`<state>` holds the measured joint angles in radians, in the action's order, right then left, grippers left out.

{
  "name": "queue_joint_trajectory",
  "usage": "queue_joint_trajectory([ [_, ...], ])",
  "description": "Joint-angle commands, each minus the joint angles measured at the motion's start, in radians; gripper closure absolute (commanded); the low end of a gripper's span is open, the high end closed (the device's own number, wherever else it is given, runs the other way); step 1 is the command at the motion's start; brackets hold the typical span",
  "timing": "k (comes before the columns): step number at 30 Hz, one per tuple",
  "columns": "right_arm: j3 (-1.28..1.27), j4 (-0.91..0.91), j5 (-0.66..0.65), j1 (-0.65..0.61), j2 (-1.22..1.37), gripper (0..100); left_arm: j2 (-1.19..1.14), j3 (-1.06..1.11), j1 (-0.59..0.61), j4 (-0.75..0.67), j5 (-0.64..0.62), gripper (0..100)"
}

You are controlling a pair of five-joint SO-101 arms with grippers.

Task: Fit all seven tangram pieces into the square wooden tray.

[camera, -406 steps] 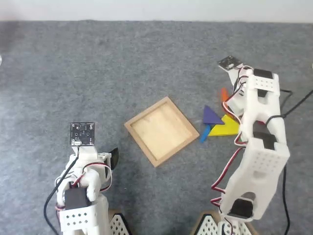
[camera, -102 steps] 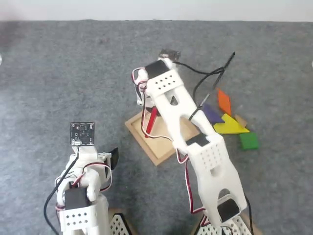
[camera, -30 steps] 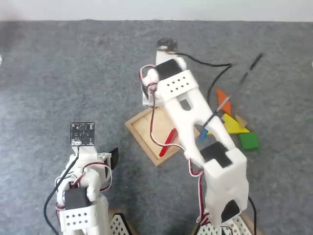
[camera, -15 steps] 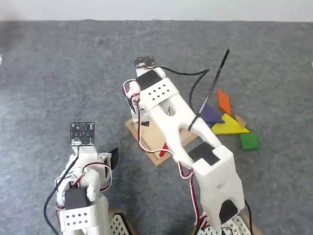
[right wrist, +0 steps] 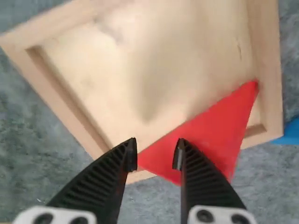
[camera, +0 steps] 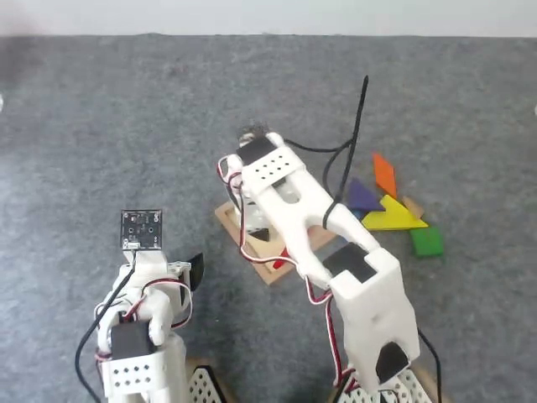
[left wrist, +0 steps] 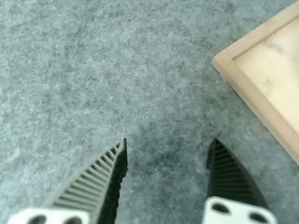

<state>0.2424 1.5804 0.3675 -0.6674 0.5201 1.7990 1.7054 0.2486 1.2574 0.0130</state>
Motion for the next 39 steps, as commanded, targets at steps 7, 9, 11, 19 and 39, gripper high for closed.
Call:
queue_joint_trajectory([
  [7,-0.232,-0.058,-0.044,0.081,-0.260,85.4,0.021,-0.022,0.002,0.005,-0.008,73],
  [9,-0.301,-0.102,-0.063,0.085,-0.308,85.4,0.021,-0.022,0.002,0.005,-0.008,73],
  [11,-0.373,-0.168,-0.060,0.084,-0.340,85.4,0.021,-0.022,0.002,0.005,-0.008,73],
  [19,-0.483,-0.363,-0.068,0.087,-0.348,85.4,0.021,-0.022,0.002,0.005,-0.008,73],
  [39,-0.476,-0.519,-0.144,0.091,-0.283,85.3,0.021,-0.022,0.002,0.005,-0.008,73],
])
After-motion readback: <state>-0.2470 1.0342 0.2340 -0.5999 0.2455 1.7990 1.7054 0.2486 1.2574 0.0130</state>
